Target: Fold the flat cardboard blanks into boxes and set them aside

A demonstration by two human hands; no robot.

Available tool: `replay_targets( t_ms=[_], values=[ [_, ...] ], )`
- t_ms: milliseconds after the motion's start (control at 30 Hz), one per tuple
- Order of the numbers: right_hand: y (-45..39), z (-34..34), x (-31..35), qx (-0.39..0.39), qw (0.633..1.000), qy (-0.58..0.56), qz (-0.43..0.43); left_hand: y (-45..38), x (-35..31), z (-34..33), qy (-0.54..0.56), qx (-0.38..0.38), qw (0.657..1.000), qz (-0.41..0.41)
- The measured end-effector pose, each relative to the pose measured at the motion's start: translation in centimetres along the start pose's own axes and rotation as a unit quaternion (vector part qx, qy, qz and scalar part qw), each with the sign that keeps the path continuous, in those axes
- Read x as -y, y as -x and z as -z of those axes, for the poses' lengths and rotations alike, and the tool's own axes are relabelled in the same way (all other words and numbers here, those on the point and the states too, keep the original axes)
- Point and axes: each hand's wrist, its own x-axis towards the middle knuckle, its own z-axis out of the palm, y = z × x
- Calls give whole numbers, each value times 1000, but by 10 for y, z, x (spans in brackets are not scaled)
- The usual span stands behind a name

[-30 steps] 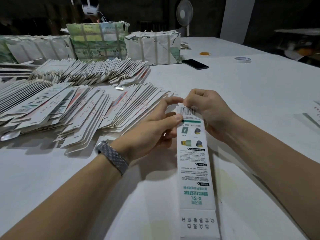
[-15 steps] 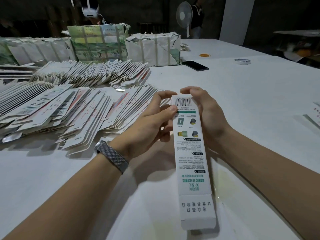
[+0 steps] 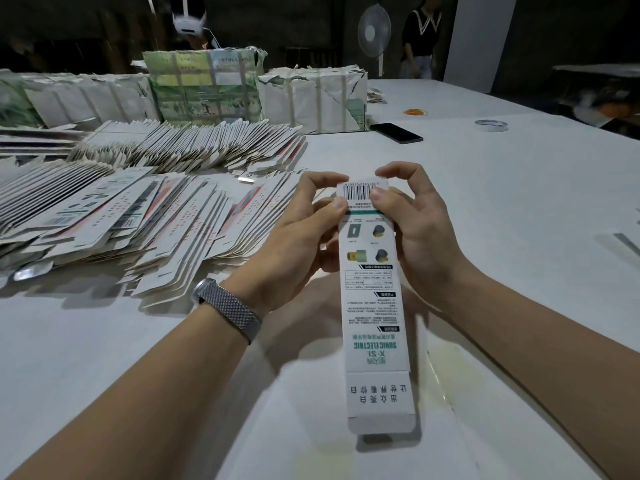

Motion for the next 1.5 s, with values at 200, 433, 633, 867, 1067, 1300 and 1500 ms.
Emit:
replay_targets(
  t_ms=[200,433,633,867,1067,1300,1500],
  values=[
    [-4,3,1,-5,1000,-11,-2,1,2,0,-3,0,1000,-5],
    [-4,2,2,-15,999,-9,-28,0,-1,-3,10,-34,999,-9],
    [-7,5,5,-18,999,-5,-50,-2,-1,-3,2,-64,998,-14],
    [-7,4,-1,12,993,75,-90,-5,1,-1,5,-120,993,-23],
    [-2,0,2,70,981,157,-87,-5,-3,-2,-1,-178,982,-59],
    [-3,-1,5,83,970,209,-94,-3,-4,1,-85,-194,974,-77],
    [-13,9,33,26,948,314,-43,-7,5,8,-57,-195,973,-109]
  ],
)
